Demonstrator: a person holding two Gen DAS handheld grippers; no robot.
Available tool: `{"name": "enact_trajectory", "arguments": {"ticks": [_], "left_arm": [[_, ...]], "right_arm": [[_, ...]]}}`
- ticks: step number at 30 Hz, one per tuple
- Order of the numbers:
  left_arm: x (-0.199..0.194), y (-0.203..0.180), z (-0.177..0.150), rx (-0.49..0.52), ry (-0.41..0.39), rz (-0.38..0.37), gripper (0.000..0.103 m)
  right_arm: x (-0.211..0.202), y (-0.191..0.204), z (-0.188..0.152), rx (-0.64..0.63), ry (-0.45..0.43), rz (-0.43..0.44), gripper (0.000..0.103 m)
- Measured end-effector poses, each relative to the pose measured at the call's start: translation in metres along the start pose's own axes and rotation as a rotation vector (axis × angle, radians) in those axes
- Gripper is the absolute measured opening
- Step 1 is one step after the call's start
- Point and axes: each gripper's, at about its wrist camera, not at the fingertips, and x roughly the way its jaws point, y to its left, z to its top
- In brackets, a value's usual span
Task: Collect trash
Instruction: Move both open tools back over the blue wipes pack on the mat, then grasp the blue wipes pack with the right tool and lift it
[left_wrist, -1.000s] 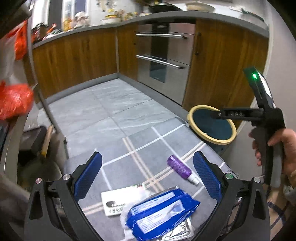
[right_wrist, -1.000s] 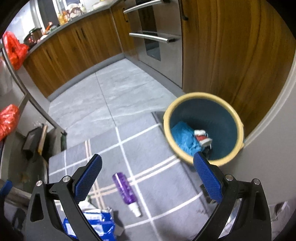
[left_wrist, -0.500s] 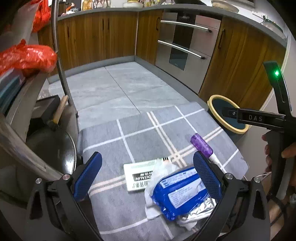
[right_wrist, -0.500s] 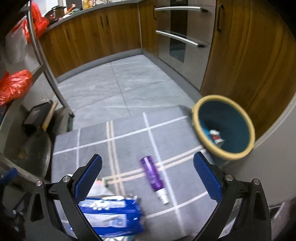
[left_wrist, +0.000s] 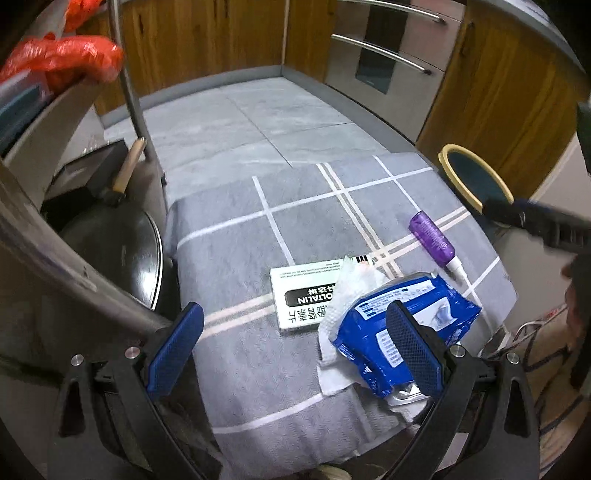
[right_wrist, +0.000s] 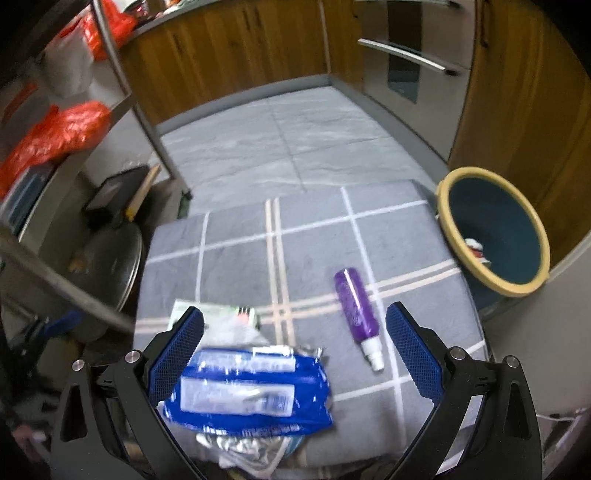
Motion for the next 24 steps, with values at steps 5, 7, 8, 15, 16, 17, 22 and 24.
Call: {"name": "enact_trajectory", "arguments": {"ticks": [5, 7, 8, 15, 16, 17, 22, 24], "left_arm": [[-0.018, 0.005, 0.008, -0.046, -0.073, 0.043, 0.097], [-0.027, 0.006, 0.013, -0.058, -0.107, 0.043, 0.097], [-0.03, 0.005, 0.015, -0.064, -0.121, 0.04, 0.097], [-0.03, -0.003, 0.028, -0.103, -0.135, 0.011, 0.097], [-0.029, -0.003, 0.029, -0.108, -0.134, 0.01, 0.097], [-0.029, -0.003, 0.03, -0.112, -0.133, 0.013, 0.097], [-0.027, 0.007, 0.03, -0.135, -0.128, 0.042, 0.097], [-0.027, 0.011, 0.029, -0.147, -0.123, 0.044, 0.097]], "right_arm": [[0.004, 0.01, -0.024, -0.144, 0.063, 0.012, 0.098], [0.006, 0.018, -0.038, -0.216, 0.079, 0.007, 0.098], [0.008, 0.021, -0.046, -0.237, 0.092, 0.014, 0.098], [0.001, 0.052, -0.09, -0.356, 0.06, 0.082, 0.095], [0.0, 0.056, -0.093, -0.374, 0.055, 0.092, 0.095], [0.0, 0.061, -0.097, -0.393, 0.055, 0.108, 0.095], [0.023, 0.081, -0.111, -0.475, 0.117, 0.098, 0.074], [0.034, 0.09, -0.115, -0.535, 0.119, 0.058, 0.07]]}}
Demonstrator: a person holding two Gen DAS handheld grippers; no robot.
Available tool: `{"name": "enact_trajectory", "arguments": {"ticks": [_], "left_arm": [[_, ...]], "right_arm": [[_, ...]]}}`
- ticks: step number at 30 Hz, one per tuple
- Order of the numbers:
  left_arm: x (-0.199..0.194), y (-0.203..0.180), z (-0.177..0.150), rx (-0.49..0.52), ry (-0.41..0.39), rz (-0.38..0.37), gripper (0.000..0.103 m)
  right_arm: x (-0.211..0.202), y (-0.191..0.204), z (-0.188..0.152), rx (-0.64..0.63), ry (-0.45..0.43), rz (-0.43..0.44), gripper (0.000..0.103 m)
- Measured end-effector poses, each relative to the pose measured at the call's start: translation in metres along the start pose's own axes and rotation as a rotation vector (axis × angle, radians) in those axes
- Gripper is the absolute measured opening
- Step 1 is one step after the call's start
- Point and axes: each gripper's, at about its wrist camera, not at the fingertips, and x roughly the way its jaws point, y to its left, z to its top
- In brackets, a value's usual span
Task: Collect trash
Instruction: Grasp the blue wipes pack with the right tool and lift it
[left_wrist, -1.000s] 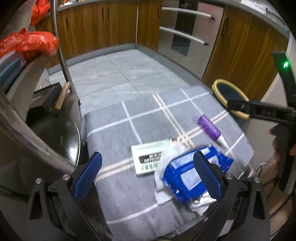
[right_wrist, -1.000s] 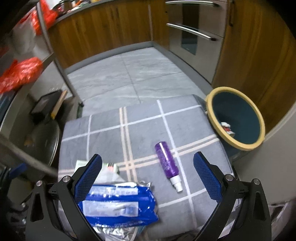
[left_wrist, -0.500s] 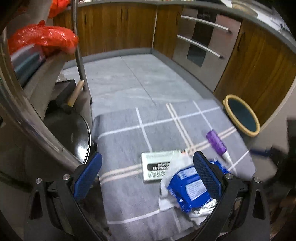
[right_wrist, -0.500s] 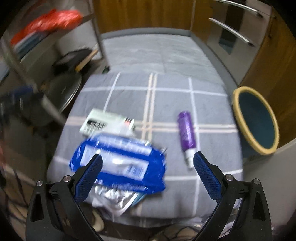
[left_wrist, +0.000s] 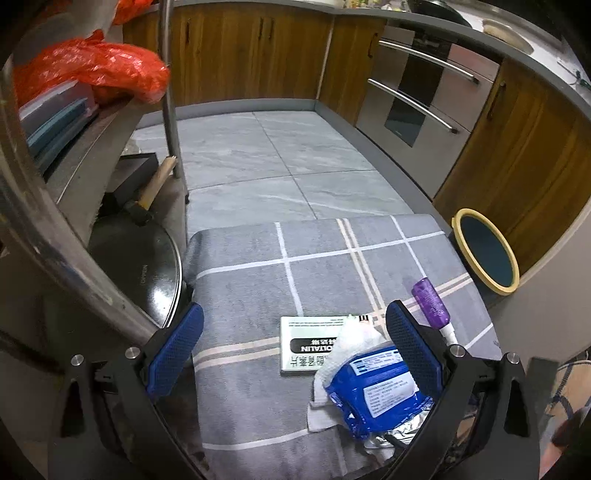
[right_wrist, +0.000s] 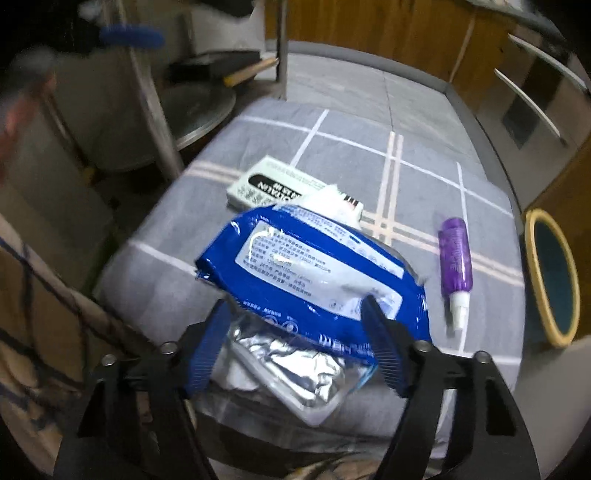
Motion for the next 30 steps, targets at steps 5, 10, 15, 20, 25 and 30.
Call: {"name": "enact_trajectory", "arguments": {"ticks": [5, 10, 15, 20, 25, 30], "left_arm": [[0.001, 0.005, -0.003, -0.002, 0.011, 0.008, 0.097], [0.003, 0.008, -0.004, -0.005, 0.024, 0.009, 0.097], [0.003, 0.008, -0.005, -0.001, 0.028, 0.014, 0.097], [0.01, 0.004, -0.006, 0.009, 0.047, 0.014, 0.097], [0.033, -0.004, -0.008, 0.035, 0.111, 0.031, 0.097], [0.059, -0.016, -0.017, 0.076, 0.189, 0.023, 0.097]], "right_arm": [[0.013, 0.017, 0.005, -0.111, -0.014, -0.084, 0.07], [0.02, 0.024, 0.006, -0.177, -0.027, -0.132, 0.037], [0.006, -0.003, 0.019, -0.036, -0.048, -0.065, 0.022], [-0.014, -0.045, 0.038, 0.116, -0.051, 0.018, 0.018], [-0.022, -0.085, 0.06, 0.185, -0.046, 0.053, 0.013], [-0.026, -0.116, 0.061, 0.299, -0.092, 0.078, 0.011]]}}
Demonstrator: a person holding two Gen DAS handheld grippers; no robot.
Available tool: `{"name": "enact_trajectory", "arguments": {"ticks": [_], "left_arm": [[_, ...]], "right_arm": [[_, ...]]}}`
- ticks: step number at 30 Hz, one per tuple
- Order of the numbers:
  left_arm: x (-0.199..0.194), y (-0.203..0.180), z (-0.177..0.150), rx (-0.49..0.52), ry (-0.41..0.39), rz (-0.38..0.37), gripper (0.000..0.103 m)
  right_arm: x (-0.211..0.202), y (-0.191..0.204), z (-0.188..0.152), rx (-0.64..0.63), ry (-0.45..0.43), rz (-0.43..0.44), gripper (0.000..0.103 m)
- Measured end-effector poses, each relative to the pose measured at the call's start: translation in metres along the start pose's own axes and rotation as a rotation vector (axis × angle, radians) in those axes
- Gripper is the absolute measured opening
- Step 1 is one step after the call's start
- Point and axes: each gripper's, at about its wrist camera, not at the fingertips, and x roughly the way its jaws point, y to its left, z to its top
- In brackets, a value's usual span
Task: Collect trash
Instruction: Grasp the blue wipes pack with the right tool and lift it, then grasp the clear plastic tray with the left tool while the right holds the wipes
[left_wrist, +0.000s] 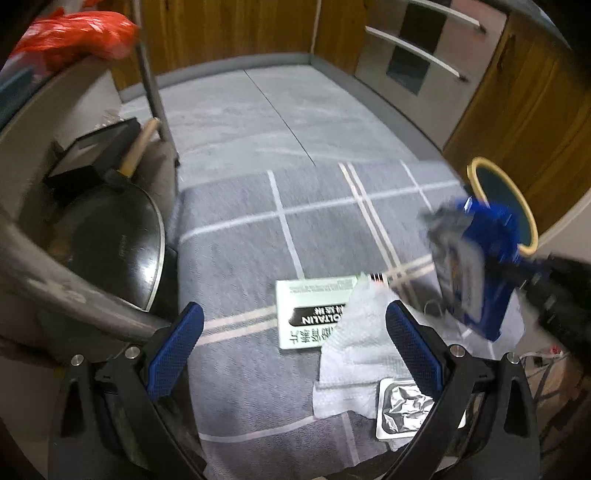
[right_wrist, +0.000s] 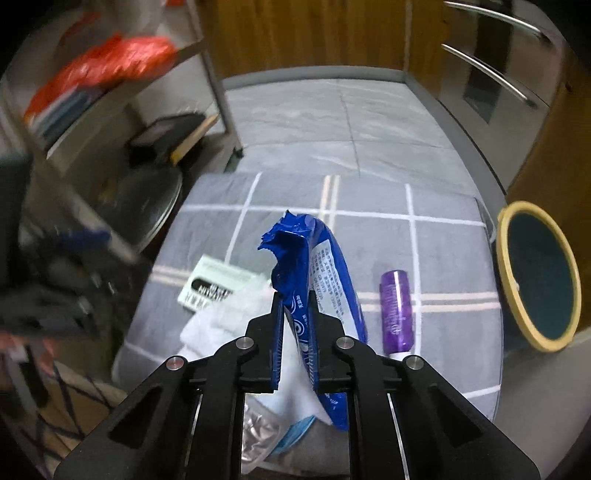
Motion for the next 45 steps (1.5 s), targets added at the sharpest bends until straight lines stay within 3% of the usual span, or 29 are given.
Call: {"name": "enact_trajectory", "arguments": {"ticks": [5, 10, 16, 21, 26, 30, 33, 40, 45], "left_arm": [[0.021, -0.025, -0.001, 0.074, 0.057, -0.03, 0.097], [0.019, -0.068, -0.013, 0.2, 0.086, -0.173, 0.097], [0.01, -0.12, -0.048, 0.398, 0.151, -0.335, 0.097], [0.015, -0.153, -0.081, 0.608, 0.183, -0.303, 0.097], [0.033, -0.157, -0.1, 0.68, 0.251, -0.244, 0.094], [0.043, -0.152, -0.105, 0.69, 0.306, -0.235, 0.071], [0.038, -0.149, -0.099, 0.665, 0.295, -0.247, 0.059], [0.023, -0.129, -0.068, 0.557, 0.164, -0.197, 0.054], [0.023, -0.115, -0.053, 0.484, 0.132, -0.168, 0.05]], "right_arm": [[-0.02, -0.021, 0.011, 0.066, -0.091, 0.0, 0.008], [-0.037, -0.034, 0.017, 0.078, -0.162, -0.028, 0.008], [-0.043, -0.056, 0.021, 0.133, -0.178, -0.035, 0.008], [-0.045, -0.057, 0.023, 0.141, -0.182, -0.022, 0.007], [-0.046, -0.054, 0.022, 0.135, -0.187, -0.022, 0.007], [-0.048, -0.055, 0.021, 0.14, -0.189, -0.022, 0.007], [-0.05, -0.056, 0.021, 0.146, -0.192, -0.019, 0.007], [-0.053, -0.057, 0.021, 0.154, -0.2, -0.012, 0.008], [-0.052, -0.055, 0.021, 0.152, -0.196, -0.009, 0.008]]}}
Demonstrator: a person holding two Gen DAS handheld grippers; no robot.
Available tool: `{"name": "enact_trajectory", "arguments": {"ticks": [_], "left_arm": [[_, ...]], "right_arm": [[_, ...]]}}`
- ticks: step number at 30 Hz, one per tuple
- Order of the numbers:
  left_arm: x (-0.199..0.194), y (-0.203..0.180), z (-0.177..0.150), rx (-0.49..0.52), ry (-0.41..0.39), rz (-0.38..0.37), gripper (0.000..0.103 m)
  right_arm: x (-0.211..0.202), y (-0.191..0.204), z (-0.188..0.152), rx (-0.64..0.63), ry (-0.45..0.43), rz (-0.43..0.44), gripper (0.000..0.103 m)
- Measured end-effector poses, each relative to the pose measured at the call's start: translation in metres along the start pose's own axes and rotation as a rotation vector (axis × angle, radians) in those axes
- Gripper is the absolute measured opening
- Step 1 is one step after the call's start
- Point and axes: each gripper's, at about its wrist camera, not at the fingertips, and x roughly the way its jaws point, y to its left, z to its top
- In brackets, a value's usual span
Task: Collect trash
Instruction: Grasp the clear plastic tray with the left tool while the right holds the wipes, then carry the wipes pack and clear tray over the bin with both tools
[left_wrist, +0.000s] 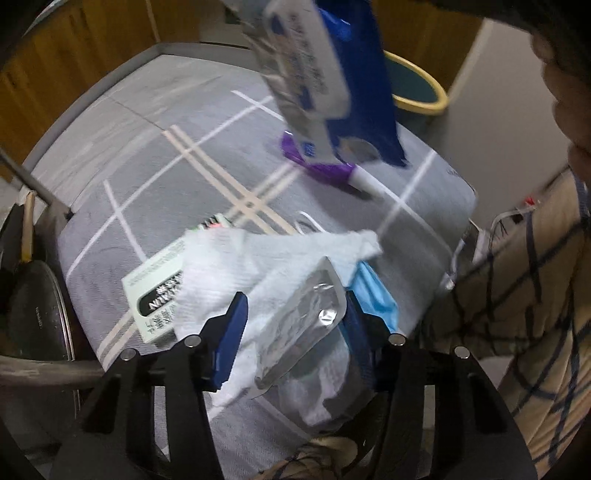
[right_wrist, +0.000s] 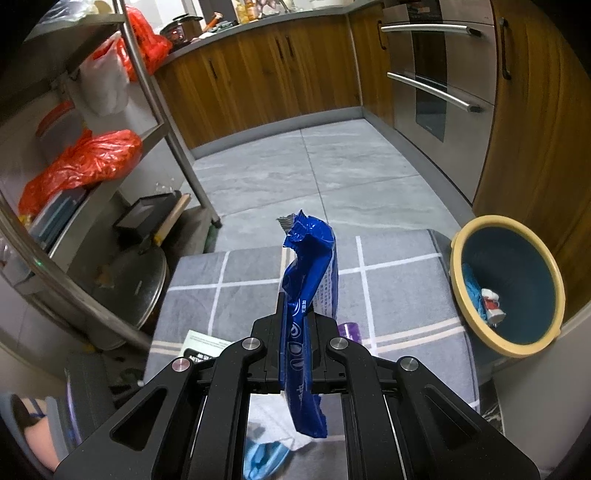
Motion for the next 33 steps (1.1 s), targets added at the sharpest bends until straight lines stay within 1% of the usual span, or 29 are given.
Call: {"name": "enact_trajectory", "arguments": {"ticks": [1, 2, 3, 4, 5, 6, 10, 15, 19, 22, 24, 26, 30, 33], "left_arm": [[0.002, 0.004, 0.002, -0.008, 0.002, 0.024, 0.05], [0.005, 0.006, 0.004, -0.017, 0.003, 0.025, 0.047], [0.007, 0.009, 0.005, -0.029, 0.008, 0.017, 0.036], [0.009, 0.009, 0.004, -0.036, 0.01, 0.018, 0.029], [0.01, 0.011, 0.006, -0.043, 0.01, 0.02, 0.018], [0.01, 0.012, 0.007, -0.046, 0.006, 0.019, 0.01], [0.001, 0.012, 0.01, -0.053, -0.027, 0.011, 0.008], [-0.006, 0.014, 0.012, -0.066, -0.044, 0.013, 0.008], [-0.029, 0.013, 0.018, -0.089, -0.132, -0.011, 0.008], [-0.044, 0.016, 0.024, -0.105, -0.198, -0.013, 0.008], [-0.053, 0.019, 0.028, -0.134, -0.234, -0.036, 0.008], [-0.06, 0.021, 0.033, -0.146, -0.264, -0.046, 0.008], [-0.068, 0.021, 0.044, -0.146, -0.303, -0.035, 0.008], [-0.068, 0.024, 0.057, -0.146, -0.319, -0.009, 0.008]], "right_arm": [[0.0, 0.001, 0.0, 0.0, 0.0, -0.001, 0.008], [0.0, 0.001, 0.0, -0.001, 0.001, -0.002, 0.008], [0.0, 0.001, 0.0, -0.001, 0.0, -0.002, 0.008], [0.0, 0.001, 0.0, 0.0, -0.001, -0.001, 0.008], [0.0, 0.002, 0.0, 0.001, -0.002, 0.0, 0.008], [-0.001, 0.002, 0.0, 0.001, -0.003, 0.003, 0.008], [-0.005, 0.003, 0.001, -0.01, -0.018, 0.005, 0.008], [-0.009, -0.005, 0.006, 0.02, -0.028, 0.015, 0.008], [-0.019, -0.008, 0.012, 0.025, -0.054, 0.036, 0.008], [-0.03, -0.013, 0.017, 0.041, -0.083, 0.048, 0.008], [-0.038, -0.018, 0.022, 0.049, -0.101, 0.049, 0.008], [-0.045, -0.024, 0.027, 0.048, -0.121, 0.038, 0.008], [-0.054, -0.039, 0.038, 0.048, -0.162, -0.011, 0.008], [-0.057, -0.058, 0.046, 0.08, -0.183, -0.036, 0.008]]}}
